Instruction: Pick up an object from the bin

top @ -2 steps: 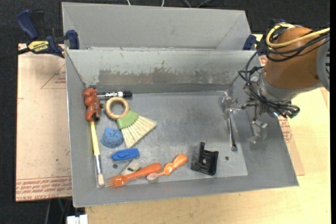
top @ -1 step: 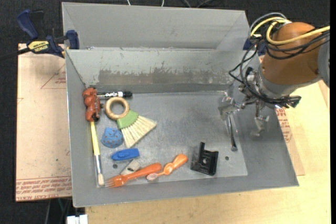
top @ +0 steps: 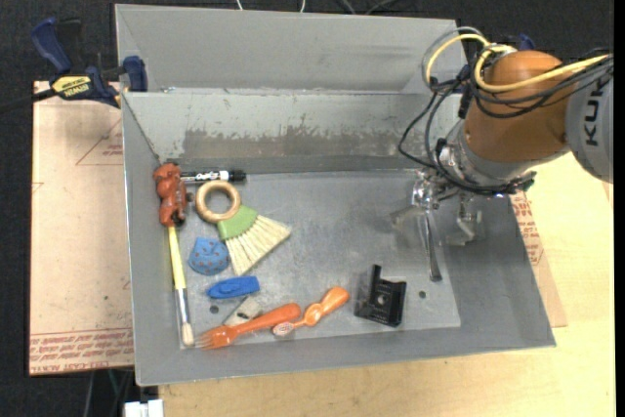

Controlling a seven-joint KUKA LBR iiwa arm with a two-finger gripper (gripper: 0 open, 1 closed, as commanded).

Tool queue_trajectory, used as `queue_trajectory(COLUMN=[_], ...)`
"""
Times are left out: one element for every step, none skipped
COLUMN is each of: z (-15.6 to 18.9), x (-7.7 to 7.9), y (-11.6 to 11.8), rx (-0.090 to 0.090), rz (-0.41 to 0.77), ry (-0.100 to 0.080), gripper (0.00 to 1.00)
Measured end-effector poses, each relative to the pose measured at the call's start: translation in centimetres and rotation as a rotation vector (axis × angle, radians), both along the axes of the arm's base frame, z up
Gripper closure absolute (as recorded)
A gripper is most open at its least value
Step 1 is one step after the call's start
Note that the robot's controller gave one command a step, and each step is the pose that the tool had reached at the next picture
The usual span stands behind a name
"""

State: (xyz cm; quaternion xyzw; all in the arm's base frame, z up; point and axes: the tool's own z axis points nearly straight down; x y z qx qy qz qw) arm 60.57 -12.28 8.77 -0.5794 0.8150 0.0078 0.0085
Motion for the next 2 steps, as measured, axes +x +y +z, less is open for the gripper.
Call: queue_trajectory(z=[-1.75,-1.75], x=[1.19,1.19], y=[0.27,0.26], rx=[-0.018,-0.018], rz=[0.205,0.205], ry=[-0.010,-0.010], gripper=[1.00,1.00])
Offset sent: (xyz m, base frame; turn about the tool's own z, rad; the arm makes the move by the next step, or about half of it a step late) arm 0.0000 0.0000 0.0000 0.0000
